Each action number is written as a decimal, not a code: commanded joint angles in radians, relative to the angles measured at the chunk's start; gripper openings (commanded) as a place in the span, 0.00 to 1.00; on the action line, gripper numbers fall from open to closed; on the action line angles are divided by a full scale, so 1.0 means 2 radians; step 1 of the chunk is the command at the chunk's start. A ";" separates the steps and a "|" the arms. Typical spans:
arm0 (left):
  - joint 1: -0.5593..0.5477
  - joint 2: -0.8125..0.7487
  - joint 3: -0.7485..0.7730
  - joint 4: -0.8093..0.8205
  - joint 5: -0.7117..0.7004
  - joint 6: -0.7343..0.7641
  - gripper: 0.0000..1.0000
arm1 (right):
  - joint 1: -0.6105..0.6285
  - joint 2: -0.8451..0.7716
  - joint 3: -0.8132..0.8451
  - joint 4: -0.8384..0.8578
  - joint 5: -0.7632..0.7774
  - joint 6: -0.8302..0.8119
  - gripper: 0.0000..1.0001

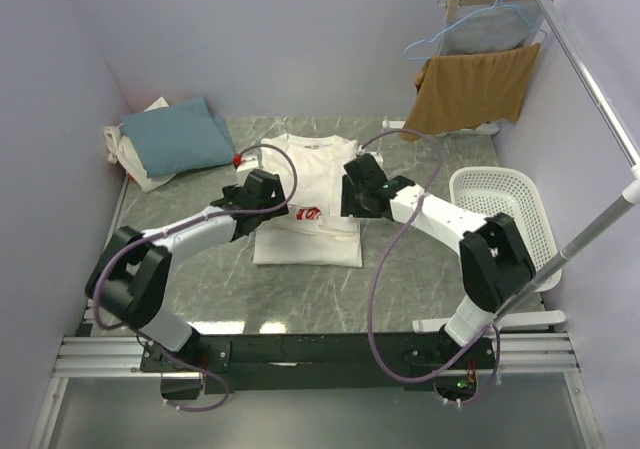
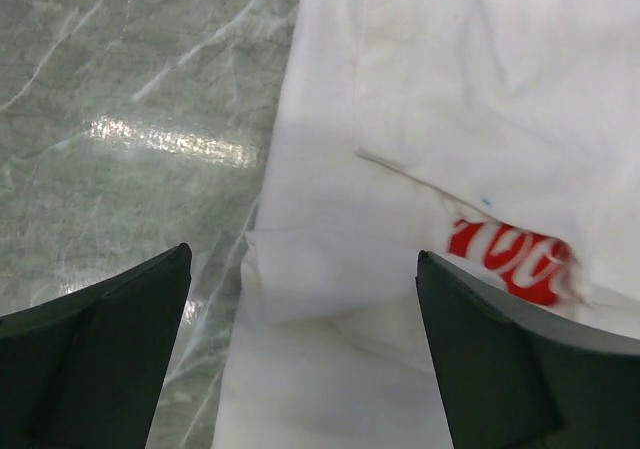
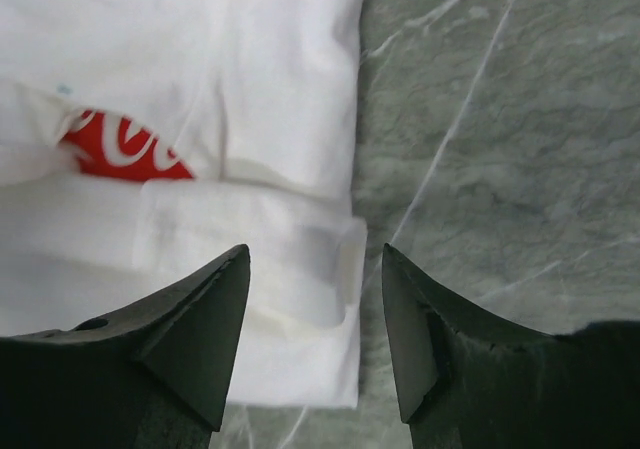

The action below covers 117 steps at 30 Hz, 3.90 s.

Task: Fold and stack the t-shirts
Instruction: Fold the folded rectangular tshirt in 1/3 of the way, then grab one side of the 2/3 rectangular tshirt with both arms

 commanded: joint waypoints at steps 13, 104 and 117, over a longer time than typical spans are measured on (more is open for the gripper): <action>-0.002 -0.105 -0.072 0.034 0.189 -0.020 0.99 | 0.061 -0.024 -0.063 0.034 -0.107 0.049 0.62; 0.037 -0.254 -0.346 0.198 0.229 -0.101 0.60 | -0.040 -0.039 -0.289 0.237 -0.288 0.113 0.70; 0.037 -0.221 -0.309 0.160 0.185 -0.107 0.97 | -0.040 -0.117 -0.292 0.138 -0.182 0.105 0.75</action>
